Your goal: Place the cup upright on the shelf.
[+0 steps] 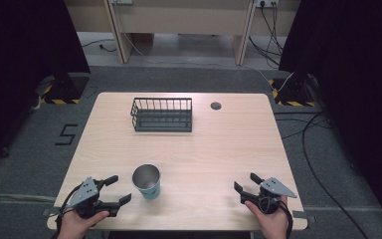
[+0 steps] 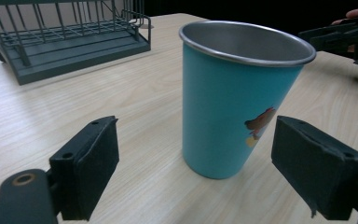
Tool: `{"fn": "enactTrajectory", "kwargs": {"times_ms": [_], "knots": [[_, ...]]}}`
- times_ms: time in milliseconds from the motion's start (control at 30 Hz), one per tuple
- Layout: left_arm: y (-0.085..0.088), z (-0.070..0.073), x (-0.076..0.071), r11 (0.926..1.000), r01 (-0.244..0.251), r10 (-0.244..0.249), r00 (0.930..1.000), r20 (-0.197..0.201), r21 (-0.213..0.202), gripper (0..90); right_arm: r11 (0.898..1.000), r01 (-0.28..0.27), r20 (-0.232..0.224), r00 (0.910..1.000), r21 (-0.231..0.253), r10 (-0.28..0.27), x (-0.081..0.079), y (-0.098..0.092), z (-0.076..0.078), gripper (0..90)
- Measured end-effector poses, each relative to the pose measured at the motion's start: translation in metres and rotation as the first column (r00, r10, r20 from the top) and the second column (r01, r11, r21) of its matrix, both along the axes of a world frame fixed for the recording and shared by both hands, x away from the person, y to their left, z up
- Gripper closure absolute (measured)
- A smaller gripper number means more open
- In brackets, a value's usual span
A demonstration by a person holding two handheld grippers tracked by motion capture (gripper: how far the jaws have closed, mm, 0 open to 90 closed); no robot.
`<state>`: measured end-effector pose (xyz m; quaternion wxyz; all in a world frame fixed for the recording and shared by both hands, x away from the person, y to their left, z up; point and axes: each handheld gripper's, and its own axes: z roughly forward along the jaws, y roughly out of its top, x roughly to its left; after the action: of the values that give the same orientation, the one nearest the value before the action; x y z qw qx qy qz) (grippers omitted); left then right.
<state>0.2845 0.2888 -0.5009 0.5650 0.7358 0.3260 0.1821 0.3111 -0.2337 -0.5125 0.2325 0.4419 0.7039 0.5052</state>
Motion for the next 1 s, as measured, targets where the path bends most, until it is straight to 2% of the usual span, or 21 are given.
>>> {"fn": "enactTrajectory", "kwargs": {"times_ms": [267,367,700,1000], "knots": [[-0.01,0.0,0.0,0.9998,0.017,-0.017,0.9999,-0.002,-0.011,14.3,1.0,0.0,0.0,1.0,-0.003,0.0,0.001,0.0,0.0,25.8],[-0.016,-0.002,0.001,0.9992,0.037,-0.037,0.9992,-0.014,-0.016,14.3,1.0,0.001,0.0,1.0,-0.003,-0.001,0.001,0.0,0.0,25.8],[-0.033,-0.006,0.011,0.9974,0.068,-0.067,0.997,-0.038,0.025,14.3,1.0,0.001,-0.009,1.0,0.0,-0.001,0.001,0.0,0.0,25.8],[-0.045,-0.006,0.019,0.9948,0.087,-0.086,0.9959,-0.029,0.052,14.3,1.0,0.0,-0.014,0.9999,0.002,0.0,0.001,0.0,0.0,25.8]]}}
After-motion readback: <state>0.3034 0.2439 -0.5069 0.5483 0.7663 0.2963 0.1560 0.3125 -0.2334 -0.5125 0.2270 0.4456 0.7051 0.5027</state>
